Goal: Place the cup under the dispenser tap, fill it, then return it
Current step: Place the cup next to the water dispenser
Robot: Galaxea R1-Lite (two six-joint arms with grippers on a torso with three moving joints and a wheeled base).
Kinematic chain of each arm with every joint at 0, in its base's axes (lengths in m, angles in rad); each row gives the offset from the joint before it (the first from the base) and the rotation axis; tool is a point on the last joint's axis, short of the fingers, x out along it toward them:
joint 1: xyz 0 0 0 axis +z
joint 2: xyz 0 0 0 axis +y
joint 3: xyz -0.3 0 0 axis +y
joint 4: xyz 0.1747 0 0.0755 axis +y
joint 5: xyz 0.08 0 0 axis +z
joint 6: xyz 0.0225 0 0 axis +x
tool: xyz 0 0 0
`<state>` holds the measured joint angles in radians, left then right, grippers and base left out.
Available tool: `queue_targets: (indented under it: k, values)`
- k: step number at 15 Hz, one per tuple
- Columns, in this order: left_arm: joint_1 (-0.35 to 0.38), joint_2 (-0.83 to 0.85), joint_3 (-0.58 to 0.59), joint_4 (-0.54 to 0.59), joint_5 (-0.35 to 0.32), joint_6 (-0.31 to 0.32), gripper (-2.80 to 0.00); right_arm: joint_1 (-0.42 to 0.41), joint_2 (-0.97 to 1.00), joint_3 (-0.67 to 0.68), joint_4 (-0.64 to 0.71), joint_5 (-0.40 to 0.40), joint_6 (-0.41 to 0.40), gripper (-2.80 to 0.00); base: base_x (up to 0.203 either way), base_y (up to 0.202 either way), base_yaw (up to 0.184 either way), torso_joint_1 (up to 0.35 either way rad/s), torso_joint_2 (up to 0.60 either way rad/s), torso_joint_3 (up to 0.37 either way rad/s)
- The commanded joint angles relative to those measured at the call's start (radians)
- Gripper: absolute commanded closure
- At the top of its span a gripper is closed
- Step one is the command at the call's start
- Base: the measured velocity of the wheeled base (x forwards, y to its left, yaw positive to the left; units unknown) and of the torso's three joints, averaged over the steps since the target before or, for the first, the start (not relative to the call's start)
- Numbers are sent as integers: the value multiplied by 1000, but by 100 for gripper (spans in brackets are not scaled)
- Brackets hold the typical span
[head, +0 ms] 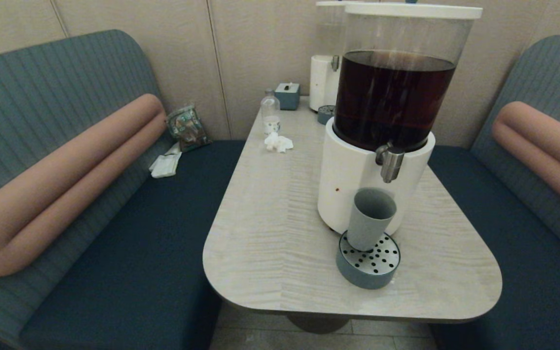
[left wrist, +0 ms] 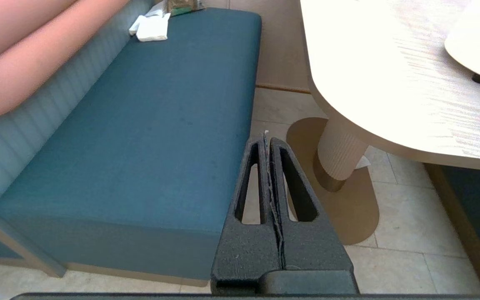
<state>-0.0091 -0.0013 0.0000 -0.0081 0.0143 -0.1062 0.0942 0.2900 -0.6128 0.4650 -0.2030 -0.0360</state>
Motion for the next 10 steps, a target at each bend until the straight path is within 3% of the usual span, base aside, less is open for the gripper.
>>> queue_targets:
  k: [1, 3, 10]
  values:
    - [0, 1, 0, -1, 1, -1, 0, -17, -2, 0, 8, 4, -2, 0, 0, 0, 0, 0, 0, 0]
    - [0, 1, 0, 0, 0, -1, 0, -98, -11, 10, 9, 65, -3, 0, 0, 0, 0, 0, 0, 0]
    - [0, 1, 0, 0, 0, -1, 0, -97, -290, 275, -28, 117, 8, 0, 0, 0, 0, 0, 0, 0]
